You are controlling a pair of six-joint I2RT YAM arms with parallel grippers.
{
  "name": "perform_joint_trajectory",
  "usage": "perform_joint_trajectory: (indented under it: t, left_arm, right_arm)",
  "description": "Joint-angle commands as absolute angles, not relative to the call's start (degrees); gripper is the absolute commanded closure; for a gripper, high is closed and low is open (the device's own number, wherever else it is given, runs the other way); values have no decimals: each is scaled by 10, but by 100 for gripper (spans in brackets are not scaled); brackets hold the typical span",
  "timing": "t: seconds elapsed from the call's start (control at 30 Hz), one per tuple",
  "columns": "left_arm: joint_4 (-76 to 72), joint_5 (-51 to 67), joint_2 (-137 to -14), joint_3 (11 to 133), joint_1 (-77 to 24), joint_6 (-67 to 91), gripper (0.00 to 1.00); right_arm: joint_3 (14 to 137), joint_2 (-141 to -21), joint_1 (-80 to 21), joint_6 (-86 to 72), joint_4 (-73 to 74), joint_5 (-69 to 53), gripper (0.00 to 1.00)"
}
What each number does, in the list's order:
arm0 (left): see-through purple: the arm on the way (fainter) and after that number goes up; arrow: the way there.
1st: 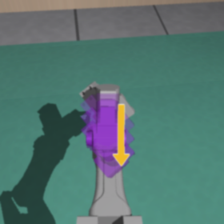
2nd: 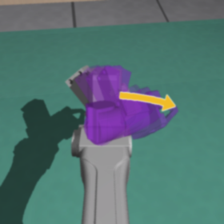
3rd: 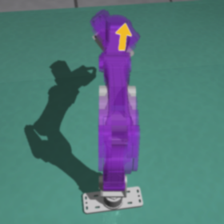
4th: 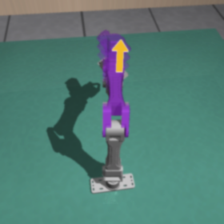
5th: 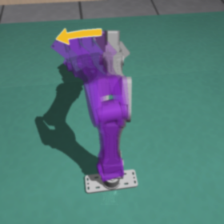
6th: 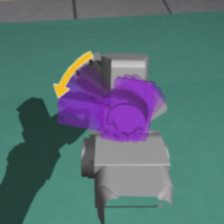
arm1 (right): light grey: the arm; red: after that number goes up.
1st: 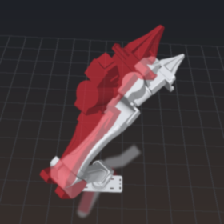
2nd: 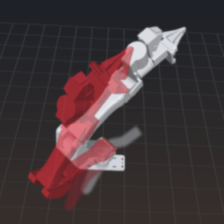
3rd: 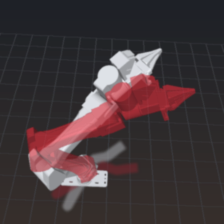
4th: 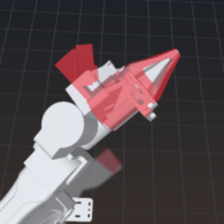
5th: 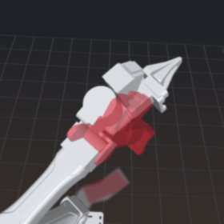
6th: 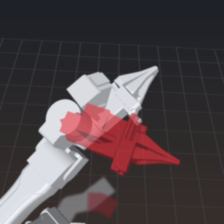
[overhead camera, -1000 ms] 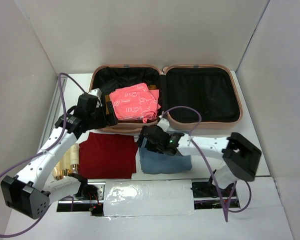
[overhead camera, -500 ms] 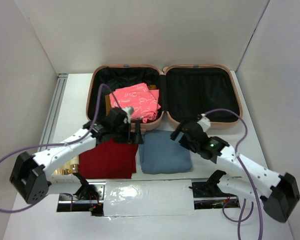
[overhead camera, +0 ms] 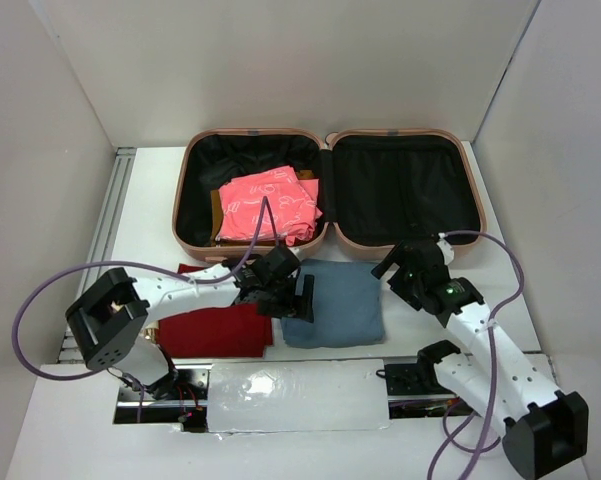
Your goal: Pack the luggage
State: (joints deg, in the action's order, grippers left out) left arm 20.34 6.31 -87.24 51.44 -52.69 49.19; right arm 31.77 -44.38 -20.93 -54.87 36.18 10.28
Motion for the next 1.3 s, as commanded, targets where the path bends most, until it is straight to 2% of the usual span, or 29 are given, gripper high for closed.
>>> perform_joint_trajectory:
  t: [0.0,0.23,0.4,0.6,0.7,0.73,0.8,0.83,0.9,0.93,1.27]
  left_arm:
    - [182,26,-844,501,-533,533,0]
    - [192,-17,-897,518,-533,539,0]
    - [134,-14,-928,512,-533,545,0]
    - [120,-28,-987,572,-554,551,2]
    - [120,-28,-1023,592,-561,551,11]
    - [120,-28,-1028,598,-566,551,30]
    - [112,-23,-1034,599,-566,551,49]
    - [99,-23,-1034,599,-566,551,72]
    - [99,-28,-1034,593,-566,551,97]
    - [99,-28,-1034,593,-566,543,100]
    - [74,-69,-889,651,-605,385,100]
  right_arm:
    - [308,-452,-171,-494,342,26,0]
    - [320,-447,-108,-450,341,-21,0]
    - [315,-434,-102,-436,336,-33,0]
    - [302,-434,-102,-425,324,-40,0]
    - [296,-421,-102,-425,324,-33,0]
    - [296,-421,-102,-431,324,-33,0]
    - [291,-400,-97,-447,324,-19,0]
    - [285,-392,-97,-453,324,-18,0]
    - [285,-369,-97,-473,330,-2,0]
    - [285,-361,-97,-473,330,4,0]
    - [316,-286,-97,-475,379,88,0]
